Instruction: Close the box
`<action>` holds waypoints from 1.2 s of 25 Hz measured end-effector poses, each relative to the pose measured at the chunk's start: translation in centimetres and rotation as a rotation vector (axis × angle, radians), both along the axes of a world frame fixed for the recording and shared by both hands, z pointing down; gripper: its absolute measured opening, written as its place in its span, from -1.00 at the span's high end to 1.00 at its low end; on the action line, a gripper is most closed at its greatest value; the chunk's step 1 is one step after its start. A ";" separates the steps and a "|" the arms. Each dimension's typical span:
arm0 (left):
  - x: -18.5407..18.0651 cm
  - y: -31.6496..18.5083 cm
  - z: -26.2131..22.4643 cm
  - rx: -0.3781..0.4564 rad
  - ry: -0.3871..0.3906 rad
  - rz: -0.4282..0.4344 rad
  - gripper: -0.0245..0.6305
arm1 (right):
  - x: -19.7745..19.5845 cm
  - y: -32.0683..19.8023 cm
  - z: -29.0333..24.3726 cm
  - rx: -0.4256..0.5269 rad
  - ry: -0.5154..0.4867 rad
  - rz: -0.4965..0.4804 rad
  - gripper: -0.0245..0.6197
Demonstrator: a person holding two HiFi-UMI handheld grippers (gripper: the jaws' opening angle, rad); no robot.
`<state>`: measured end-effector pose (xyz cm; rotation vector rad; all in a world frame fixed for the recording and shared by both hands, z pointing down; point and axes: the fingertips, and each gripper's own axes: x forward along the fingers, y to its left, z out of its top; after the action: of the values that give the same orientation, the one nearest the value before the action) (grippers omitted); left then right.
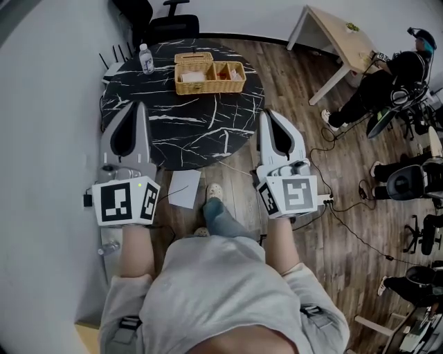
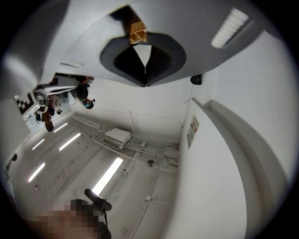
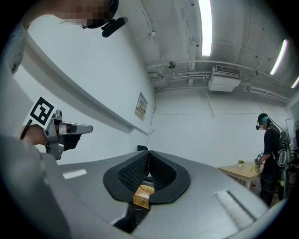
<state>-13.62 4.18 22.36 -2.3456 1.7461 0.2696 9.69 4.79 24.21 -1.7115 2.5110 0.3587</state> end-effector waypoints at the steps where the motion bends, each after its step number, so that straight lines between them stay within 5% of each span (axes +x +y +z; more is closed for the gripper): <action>1: 0.0 -0.8 0.0 -0.001 0.001 -0.004 0.75 | 0.0 -0.8 0.0 0.000 0.000 -0.004 0.91; 30: 4.1 -19.3 -1.2 0.005 0.000 -0.114 0.75 | 3.5 -22.1 -1.8 0.038 -0.022 -0.135 0.91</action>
<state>-9.52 -15.09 21.12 -2.2324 1.8686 0.2558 13.22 -17.27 22.41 -1.5137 2.5692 0.3722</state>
